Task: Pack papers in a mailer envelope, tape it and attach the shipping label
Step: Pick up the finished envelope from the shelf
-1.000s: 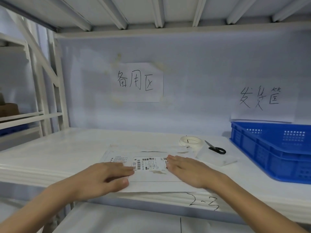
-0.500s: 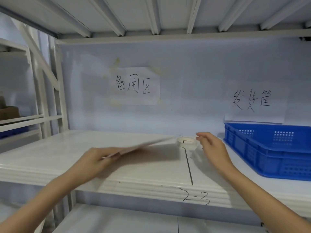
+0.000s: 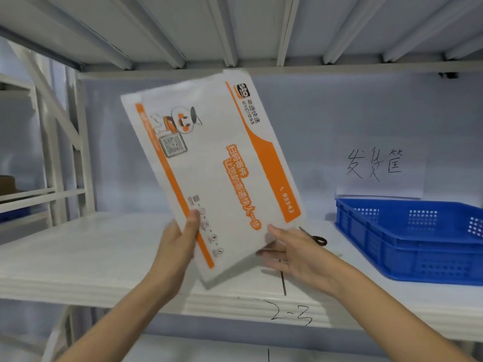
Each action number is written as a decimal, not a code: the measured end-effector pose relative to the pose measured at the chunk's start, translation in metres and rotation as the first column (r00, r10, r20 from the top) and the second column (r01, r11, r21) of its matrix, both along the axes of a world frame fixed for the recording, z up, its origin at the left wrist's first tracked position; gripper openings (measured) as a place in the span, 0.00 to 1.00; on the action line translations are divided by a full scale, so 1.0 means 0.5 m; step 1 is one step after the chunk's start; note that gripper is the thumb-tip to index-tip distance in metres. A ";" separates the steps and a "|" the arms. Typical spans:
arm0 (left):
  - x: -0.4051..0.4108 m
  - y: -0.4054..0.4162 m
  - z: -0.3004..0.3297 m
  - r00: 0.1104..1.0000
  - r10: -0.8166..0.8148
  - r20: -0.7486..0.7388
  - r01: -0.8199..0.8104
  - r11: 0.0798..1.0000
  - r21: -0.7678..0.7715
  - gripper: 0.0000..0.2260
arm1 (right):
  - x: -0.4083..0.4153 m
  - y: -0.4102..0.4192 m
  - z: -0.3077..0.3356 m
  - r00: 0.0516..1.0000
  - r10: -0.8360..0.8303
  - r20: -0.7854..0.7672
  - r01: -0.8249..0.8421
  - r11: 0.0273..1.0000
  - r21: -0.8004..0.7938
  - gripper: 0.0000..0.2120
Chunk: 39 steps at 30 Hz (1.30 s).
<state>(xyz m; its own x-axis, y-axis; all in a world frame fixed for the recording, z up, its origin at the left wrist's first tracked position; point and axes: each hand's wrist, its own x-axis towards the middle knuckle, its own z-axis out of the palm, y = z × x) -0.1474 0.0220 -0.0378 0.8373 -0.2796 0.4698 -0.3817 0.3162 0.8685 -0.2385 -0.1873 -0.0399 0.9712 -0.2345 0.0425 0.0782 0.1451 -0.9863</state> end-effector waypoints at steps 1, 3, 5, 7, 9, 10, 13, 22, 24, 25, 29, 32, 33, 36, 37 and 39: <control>-0.002 -0.005 -0.011 0.999 -0.043 -0.004 0.043 0.996 0.072 0.10 | 0.002 0.000 -0.001 0.996 -0.060 0.067 0.056 0.997 0.054 0.14; 0.006 -0.004 -0.021 0.994 -0.109 -0.001 0.108 0.987 0.122 0.09 | -0.001 -0.014 0.002 0.972 -0.176 0.153 0.162 0.982 0.099 0.16; 0.029 0.006 -0.015 0.994 -0.110 -0.018 0.111 0.993 0.034 0.13 | -0.013 -0.037 0.011 0.957 -0.235 0.173 0.224 0.971 0.081 0.17; 0.059 0.020 0.003 0.993 -0.090 -0.079 0.082 0.992 -0.101 0.11 | -0.029 -0.062 0.025 0.952 -0.263 0.158 0.261 0.965 0.033 0.17; 0.089 0.036 0.014 0.983 -0.102 -0.155 0.073 0.980 -0.183 0.10 | -0.047 -0.080 0.039 0.941 -0.308 0.141 0.317 0.947 -0.046 0.16; 0.103 0.042 0.013 0.973 -0.121 -0.194 0.081 0.976 -0.202 0.09 | -0.054 -0.089 0.046 0.931 -0.336 0.142 0.350 0.933 -0.088 0.16; 0.118 0.050 -0.002 0.953 -0.138 -0.268 0.123 0.990 -0.074 0.05 | -0.078 -0.114 0.066 0.884 -0.424 0.194 0.454 0.879 -0.146 0.17; 0.078 -0.013 -0.040 0.954 -0.270 -0.134 0.296 0.919 0.260 0.19 | -0.141 -0.182 0.116 0.737 -0.561 0.378 0.665 0.704 -0.251 0.16; 0.073 -0.041 -0.038 0.952 -0.273 -0.137 0.298 0.930 0.217 0.37 | -0.159 -0.201 0.126 0.758 -0.545 0.359 0.647 0.699 -0.305 0.16; 0.069 -0.057 -0.034 0.952 -0.274 -0.138 0.296 0.939 0.174 0.41 | -0.169 -0.212 0.131 0.772 -0.541 0.333 0.633 0.700 -0.330 0.17; 0.051 -0.138 -0.017 0.932 -0.337 -0.134 0.343 0.939 0.032 0.35 | -0.224 -0.261 0.136 0.782 -0.591 0.197 0.614 0.677 -0.407 0.21; 0.022 -0.214 0.001 0.903 -0.400 -0.154 0.407 0.913 0.013 0.10 | -0.274 -0.302 0.133 0.721 -0.676 0.153 0.661 0.604 -0.446 0.18; 0.012 -0.243 0.006 0.908 -0.396 -0.136 0.407 0.912 0.061 0.08 | -0.291 -0.320 0.133 0.693 -0.705 0.149 0.681 0.574 -0.454 0.18; -0.022 -0.329 0.020 0.926 -0.378 0.008 0.361 0.890 0.278 0.07 | -0.339 -0.382 0.139 0.606 -0.781 0.153 0.740 0.483 -0.468 0.15; -0.035 -0.356 0.025 0.925 -0.377 0.054 0.338 0.879 0.336 0.06 | -0.353 -0.408 0.141 0.582 -0.798 0.156 0.751 0.453 -0.481 0.14; -0.060 -0.408 0.034 0.921 -0.374 0.112 0.299 0.861 0.411 0.04 | -0.378 -0.458 0.144 0.518 -0.840 0.157 0.766 0.375 -0.521 0.15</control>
<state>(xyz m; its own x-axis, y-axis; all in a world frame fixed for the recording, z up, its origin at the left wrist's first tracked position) -0.1772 -0.1820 -0.0206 0.5699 -0.7155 0.4040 -0.4739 0.1155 0.8730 -0.4275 -0.4165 0.0322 0.3400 -0.8876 0.3107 -0.2222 -0.3968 -0.8906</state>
